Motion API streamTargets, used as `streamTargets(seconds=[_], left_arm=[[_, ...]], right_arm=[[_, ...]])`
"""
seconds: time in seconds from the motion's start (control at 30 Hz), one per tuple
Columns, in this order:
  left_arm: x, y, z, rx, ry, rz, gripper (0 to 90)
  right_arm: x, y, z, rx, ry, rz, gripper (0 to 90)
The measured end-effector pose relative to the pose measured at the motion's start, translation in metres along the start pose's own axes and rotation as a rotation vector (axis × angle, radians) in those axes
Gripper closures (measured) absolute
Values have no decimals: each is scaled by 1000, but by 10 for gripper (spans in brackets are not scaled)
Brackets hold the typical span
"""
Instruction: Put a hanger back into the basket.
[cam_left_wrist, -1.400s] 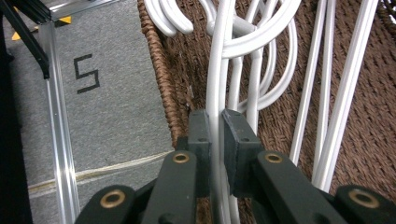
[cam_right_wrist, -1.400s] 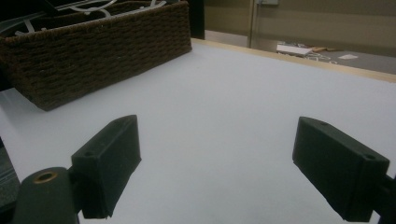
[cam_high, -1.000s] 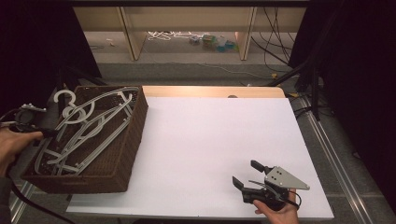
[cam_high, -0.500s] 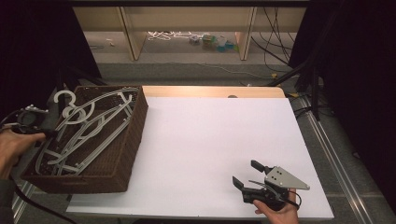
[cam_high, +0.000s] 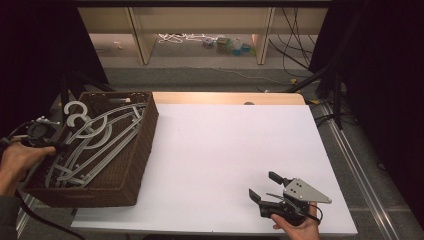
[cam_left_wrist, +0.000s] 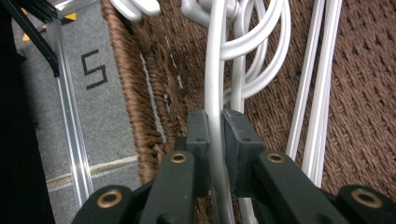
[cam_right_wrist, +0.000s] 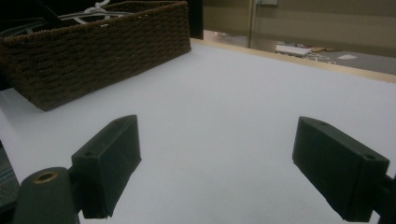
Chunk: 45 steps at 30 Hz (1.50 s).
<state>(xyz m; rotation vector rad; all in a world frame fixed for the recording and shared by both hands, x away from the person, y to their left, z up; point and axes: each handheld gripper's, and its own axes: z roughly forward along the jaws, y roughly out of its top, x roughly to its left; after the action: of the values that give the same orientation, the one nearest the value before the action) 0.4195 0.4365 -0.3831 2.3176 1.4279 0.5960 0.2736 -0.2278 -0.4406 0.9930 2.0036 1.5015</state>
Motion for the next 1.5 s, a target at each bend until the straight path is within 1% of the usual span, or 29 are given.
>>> streamTargets(seconds=[0.07, 0.1, 0.13, 0.17, 0.23, 0.3, 0.33, 0.37, 0.4, 0.47, 0.53, 0.63, 0.73, 0.8, 0.9, 0.93, 0.97, 1.0, 1.03, 1.07, 1.13, 1.17, 1.2, 1.23, 1.27, 1.3, 1.33, 1.37, 1.5], left_arm=[[1, -1, 2, 2, -7, 6, 809], [0, -3, 2, 16, -18, -6, 807], [-5, -5, 3, 36, -31, -65, 801], [-7, -6, 4, 61, -48, -79, 794], [-10, -6, 7, 68, -49, -85, 785], [-9, -5, 8, 83, -52, -70, 783], [-11, -6, 9, 79, -60, -86, 781], [-11, -5, 9, 85, -70, -78, 772], [-10, -5, 8, 69, -73, -85, 753], [-10, -2, 3, 28, -79, -110, 713], [-12, 1, 1, -11, -103, -130, 682], [-17, 4, -3, -36, -126, -121, 655], [-22, 6, -7, -52, -117, -119, 601], [-26, 6, -12, -82, -112, -103, 564], [-36, 7, -22, -162, -139, -87, 498], [-39, 8, -25, -189, -139, -64, 470], [-40, 9, -27, -213, -139, -22, 444], [-45, 9, -31, -240, -140, -47, 414], [-48, 8, -35, -265, -151, -48, 384], [-55, 6, -38, -303, -162, -111, 368], [-66, 3, -43, -343, -156, -131, 351], [-73, 2, -47, -364, -149, -122, 336], [-79, 2, -48, -377, -153, -145, 328], [-87, 2, -49, -413, -170, -163, 322], [-91, 2, -49, -436, -180, -159, 311], [-99, 2, -50, -461, -192, -177, 305], [-106, 3, -49, -480, -210, -165, 297], [-113, 3, -49, -489, -213, -172, 286], [-135, 6, -46, -531, -225, -147, 223]], right_arm=[[0, 0, 0, -1, 3, 2, 160], [0, 0, 0, -1, 2, 2, 160], [0, 0, 0, -1, 2, 1, 160], [0, 0, 0, -1, 2, 1, 160], [0, 0, 0, 3, 12, 7, 160], [0, 0, 0, 14, 3, 6, 160], [0, 0, -1, 22, 3, 7, 160], [0, 0, 1, 4, 9, 7, 160], [0, -1, 1, -9, 13, 12, 160], [-1, 0, 0, 7, -3, 6, 160], [-1, 0, 0, 8, -5, 6, 160], [-1, 1, -2, 14, -3, 2, 160], [-1, 0, -1, 9, 0, 4, 160], [-1, 1, -1, 7, 0, 3, 160], [-1, 0, -1, 7, -2, 3, 160], [-1, 0, -1, 8, -4, 4, 160], [-1, 0, -1, 9, -4, 4, 160], [-1, 0, -1, 8, -1, 4, 160], [-1, 1, -1, 7, 1, 1, 160], [0, 1, -2, 5, 0, -1, 160], [-1, 1, -1, 1, 2, 1, 160], [-1, 0, -1, 6, 0, 1, 160], [-1, 0, -1, 6, 1, 2, 160], [-1, 1, -1, 6, 0, 2, 160], [0, 1, -1, 6, 1, 0, 160], [0, 1, -1, 6, 1, -1, 160], [0, 1, -1, 5, 1, -1, 160], [0, 1, -1, -4, 11, 5, 160], [0, 1, -1, 0, 6, 2, 160]])
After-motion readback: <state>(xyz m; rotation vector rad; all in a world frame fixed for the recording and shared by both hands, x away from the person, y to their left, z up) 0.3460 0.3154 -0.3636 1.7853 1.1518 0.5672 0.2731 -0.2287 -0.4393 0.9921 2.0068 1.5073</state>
